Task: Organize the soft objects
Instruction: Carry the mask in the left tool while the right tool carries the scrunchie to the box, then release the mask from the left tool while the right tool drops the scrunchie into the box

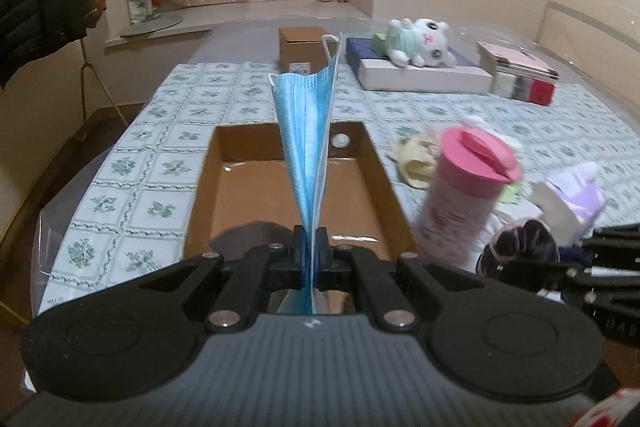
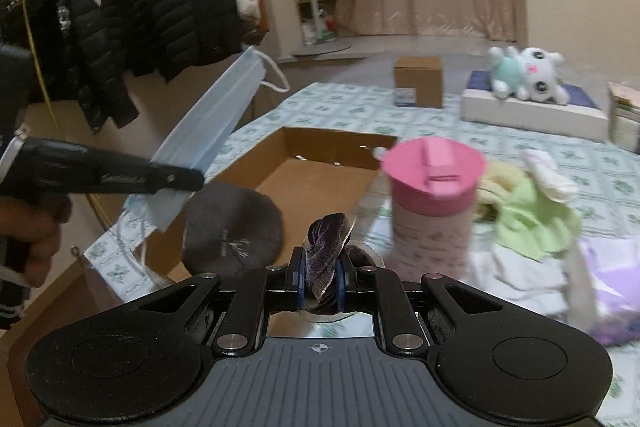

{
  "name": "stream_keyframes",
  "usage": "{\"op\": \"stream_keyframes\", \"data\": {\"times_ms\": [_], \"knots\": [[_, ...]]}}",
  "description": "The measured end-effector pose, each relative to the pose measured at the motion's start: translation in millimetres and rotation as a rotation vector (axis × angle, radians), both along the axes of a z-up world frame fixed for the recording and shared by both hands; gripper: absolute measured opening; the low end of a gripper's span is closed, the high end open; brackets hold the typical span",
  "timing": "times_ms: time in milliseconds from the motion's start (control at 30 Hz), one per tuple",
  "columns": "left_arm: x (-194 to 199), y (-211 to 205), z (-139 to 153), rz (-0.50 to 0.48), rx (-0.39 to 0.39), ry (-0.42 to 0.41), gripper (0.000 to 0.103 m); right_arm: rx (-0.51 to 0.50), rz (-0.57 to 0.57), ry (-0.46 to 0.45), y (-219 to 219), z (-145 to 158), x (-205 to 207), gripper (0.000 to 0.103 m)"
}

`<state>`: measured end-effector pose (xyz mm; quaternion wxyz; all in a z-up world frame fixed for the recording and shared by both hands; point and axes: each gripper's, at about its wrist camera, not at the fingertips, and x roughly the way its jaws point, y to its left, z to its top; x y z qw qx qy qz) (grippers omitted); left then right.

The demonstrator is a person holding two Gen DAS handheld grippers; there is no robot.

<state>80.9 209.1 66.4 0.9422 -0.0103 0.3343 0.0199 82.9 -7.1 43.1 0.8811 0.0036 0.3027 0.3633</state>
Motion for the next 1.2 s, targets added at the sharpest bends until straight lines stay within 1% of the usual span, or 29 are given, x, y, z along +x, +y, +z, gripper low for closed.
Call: {"op": "stream_keyframes", "data": {"times_ms": [100,233,333,400,433,467,500,633,700,767,967,1033,1100,1167,1200], "knots": [[15.0,10.7,-2.3,0.001,0.0,0.006,0.003,0.002,0.017,0.008,19.3,-3.5,12.4,0.014],[36.7,21.3,-13.9,0.002,0.0,0.026,0.003,0.004,0.027,0.021,39.3,-8.8,29.7,0.014],[52.2,29.1,-27.2,0.011,-0.001,0.053,0.006,0.0,0.032,0.031,53.0,-15.1,42.1,0.014],[58.6,33.3,-36.7,0.011,-0.005,0.078,0.014,-0.003,0.034,0.039,61.5,-19.9,48.7,0.014],[60.4,34.7,-39.5,0.012,-0.007,0.085,0.019,-0.004,0.034,0.042,63.6,-21.8,51.0,0.014],[60.7,36.6,-42.4,0.015,-0.006,0.089,0.029,-0.005,0.032,0.047,66.0,-24.7,53.5,0.014],[59.7,38.4,-43.5,0.017,-0.004,0.087,0.034,-0.005,0.031,0.053,67.8,-27.1,55.5,0.014],[48.0,46.5,-41.6,0.038,-0.011,0.071,0.041,-0.01,0.029,0.07,71.4,-34.3,60.6,0.014],[40.2,50.4,-37.3,0.052,-0.022,0.054,0.048,-0.012,0.028,0.076,73.8,-37.0,61.6,0.014],[31.6,53.7,-32.3,0.068,-0.033,0.036,0.053,-0.018,0.03,0.082,75.7,-38.7,61.5,0.014],[5.2,63.7,-16.6,0.108,-0.089,-0.015,0.059,-0.021,0.021,0.093,81.0,-42.1,60.9,0.015],[-2.9,66.2,-12.3,0.118,-0.098,-0.03,0.059,-0.02,0.026,0.101,82.9,-42.7,60.7,0.015],[-9.6,69.1,-9.0,0.13,-0.107,-0.039,0.059,-0.018,0.035,0.101,85.0,-42.7,60.3,0.024],[-15.9,72.4,-7.0,0.14,-0.12,-0.045,0.06,-0.013,0.039,0.095,86.8,-41.7,57.7,0.057],[-18.2,73.6,-6.6,0.144,-0.123,-0.047,0.06,-0.006,0.041,0.091,87.0,-40.9,56.2,0.062]]}}
